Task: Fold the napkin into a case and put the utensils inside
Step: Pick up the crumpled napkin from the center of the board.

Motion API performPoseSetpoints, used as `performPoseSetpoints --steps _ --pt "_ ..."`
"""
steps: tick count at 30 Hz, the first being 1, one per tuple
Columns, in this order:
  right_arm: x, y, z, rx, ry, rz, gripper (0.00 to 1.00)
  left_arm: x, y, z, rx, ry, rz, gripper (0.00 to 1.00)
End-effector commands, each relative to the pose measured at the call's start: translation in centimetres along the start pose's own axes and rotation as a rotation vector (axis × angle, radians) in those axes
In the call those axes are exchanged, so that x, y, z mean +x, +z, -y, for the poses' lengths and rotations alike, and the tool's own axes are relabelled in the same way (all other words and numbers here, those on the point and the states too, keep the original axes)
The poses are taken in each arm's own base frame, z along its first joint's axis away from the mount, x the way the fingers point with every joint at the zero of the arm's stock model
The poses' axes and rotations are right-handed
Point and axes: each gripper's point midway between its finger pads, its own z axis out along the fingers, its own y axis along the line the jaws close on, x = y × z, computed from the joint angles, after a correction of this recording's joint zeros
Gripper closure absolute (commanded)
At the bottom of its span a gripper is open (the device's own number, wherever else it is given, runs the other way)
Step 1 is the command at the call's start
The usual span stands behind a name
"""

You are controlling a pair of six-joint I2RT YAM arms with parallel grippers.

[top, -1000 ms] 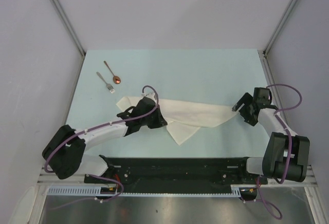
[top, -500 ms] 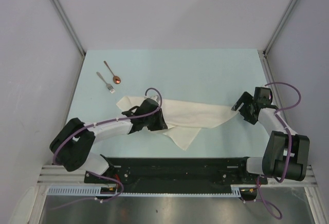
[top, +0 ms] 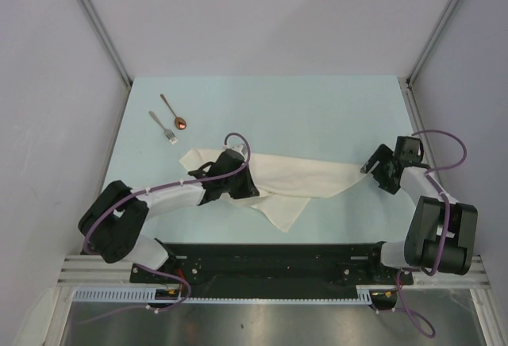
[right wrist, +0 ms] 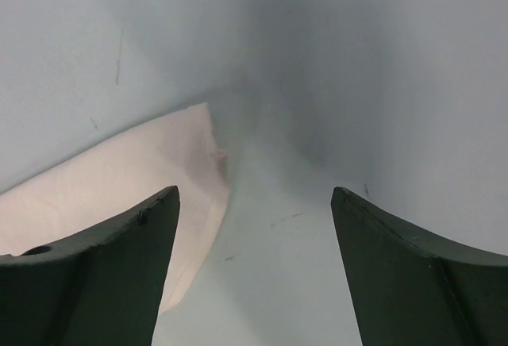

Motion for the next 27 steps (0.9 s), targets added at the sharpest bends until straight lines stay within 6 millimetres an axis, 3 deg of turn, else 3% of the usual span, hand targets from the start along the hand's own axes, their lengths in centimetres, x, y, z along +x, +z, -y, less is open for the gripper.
performPoseSetpoints --steps 1,11,13,14,15,16,19,20,21,23,24,25,26,27 --pt "-0.9 0.4 0.4 -0.015 0.013 0.025 0.19 -0.8 -1.1 1.7 0.080 0.004 0.029 0.94" --pt "-2.0 1.8 -2.2 -0.167 0.009 0.041 0.51 0.0 -2.4 2.1 0.114 0.006 0.004 1.00" --pt "-2.2 1.9 -2.6 -0.189 0.005 0.046 0.65 -0.1 -2.8 2.2 0.117 0.010 0.009 1.00" --pt "-2.3 1.7 -3.0 -0.202 0.001 0.045 0.87 -0.2 -3.4 2.3 0.120 0.014 0.013 1.00" --pt "-3.0 1.3 -3.4 -0.208 -0.003 0.052 0.97 -0.3 -3.7 2.4 0.120 0.017 0.019 1.00" --pt "-3.2 0.9 -3.4 -0.204 -0.005 0.051 1.00 -0.8 -4.3 2.9 0.133 0.026 0.035 1.00" --pt "-3.4 -2.0 -3.5 -0.171 0.009 0.039 1.00 -2.9 -7.1 5.3 0.212 0.094 0.117 1.00" --pt "-4.2 -4.0 -4.4 -0.202 0.005 0.082 1.00 -3.7 -8.0 5.8 0.227 0.136 0.153 1.00" --pt "-4.4 -5.2 -4.8 -0.216 0.000 0.097 1.00 -5.5 -10.4 7.6 0.276 0.167 0.232 1.00" --pt "-5.4 -9.2 -5.6 -0.238 -0.017 0.167 1.00 -7.4 -13.1 9.3 0.319 0.241 0.321 1.00" --pt "-5.9 -10.6 -5.9 -0.246 -0.020 0.195 1.00 -9.0 -16.0 11.0 0.367 0.268 0.403 1.00" --pt "-5.9 -12.3 -6.0 -0.251 -0.026 0.208 1.00 -9.9 -17.5 11.8 0.389 0.288 0.450 1.00" --pt "-7.5 -15.4 -7.0 -0.284 -0.050 0.292 1.00 -10.6 -19.0 12.5 0.409 0.326 0.494 1.00" --pt "-8.4 -17.4 -7.4 -0.296 -0.062 0.338 1.00 -11.7 -21.5 14.2 0.459 0.357 0.553 1.00"
